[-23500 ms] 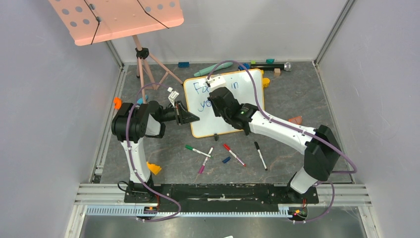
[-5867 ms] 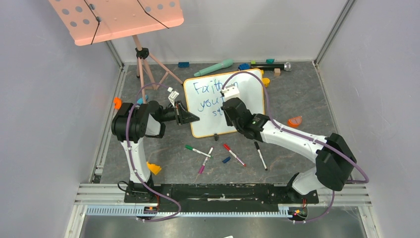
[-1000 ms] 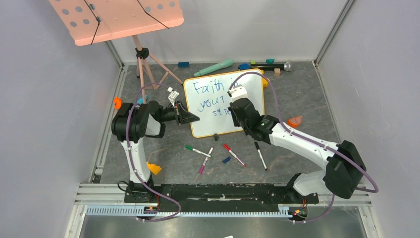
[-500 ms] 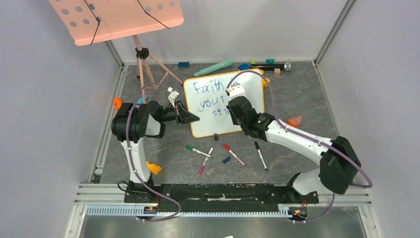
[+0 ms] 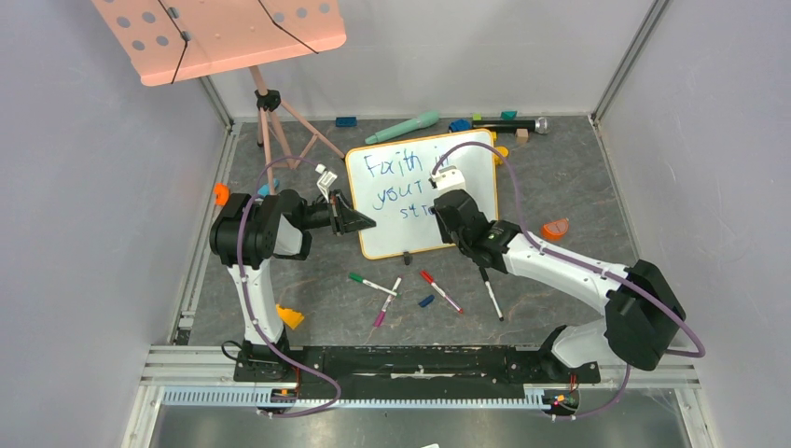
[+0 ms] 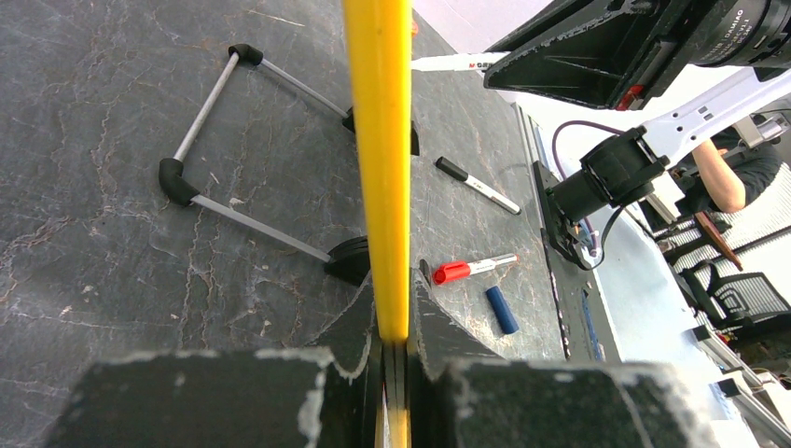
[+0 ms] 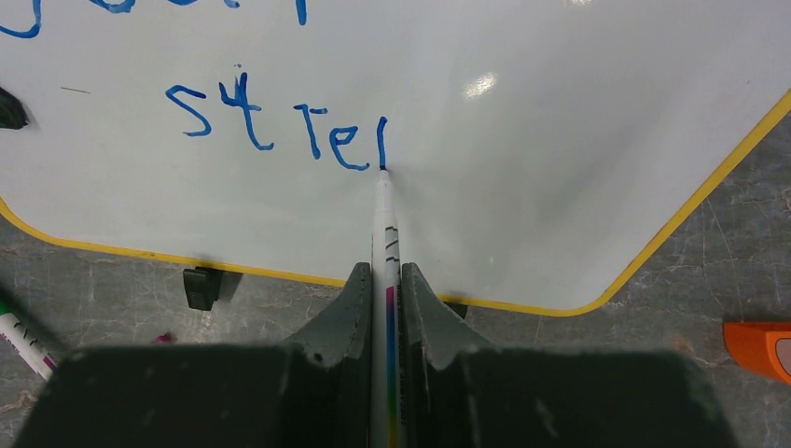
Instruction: Write a sentence on the whiteboard
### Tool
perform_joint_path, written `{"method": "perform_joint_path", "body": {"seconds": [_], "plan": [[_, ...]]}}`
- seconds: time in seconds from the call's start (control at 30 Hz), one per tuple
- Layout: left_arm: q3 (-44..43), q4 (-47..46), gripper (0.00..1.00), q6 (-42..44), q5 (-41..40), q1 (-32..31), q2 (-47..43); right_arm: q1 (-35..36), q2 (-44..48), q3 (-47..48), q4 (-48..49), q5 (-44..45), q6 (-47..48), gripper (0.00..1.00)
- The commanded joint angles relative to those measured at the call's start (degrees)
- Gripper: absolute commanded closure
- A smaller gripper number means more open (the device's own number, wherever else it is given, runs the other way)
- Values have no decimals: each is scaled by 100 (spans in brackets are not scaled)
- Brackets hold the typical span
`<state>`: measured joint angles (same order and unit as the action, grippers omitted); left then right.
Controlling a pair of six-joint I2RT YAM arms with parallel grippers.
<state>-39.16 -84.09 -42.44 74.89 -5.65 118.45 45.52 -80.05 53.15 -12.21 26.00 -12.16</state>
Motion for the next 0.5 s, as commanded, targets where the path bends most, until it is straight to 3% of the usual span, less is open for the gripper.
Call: {"method": "perform_joint_path", "body": {"seconds": [0.0,0.47], "plan": [[-22,-511,98,582,342,-59,-116,-46,-21,313,130,145,74,100],[-27,-511,98,584,343,-59,-116,-313,-2,466,-14,190,221,100]]}}
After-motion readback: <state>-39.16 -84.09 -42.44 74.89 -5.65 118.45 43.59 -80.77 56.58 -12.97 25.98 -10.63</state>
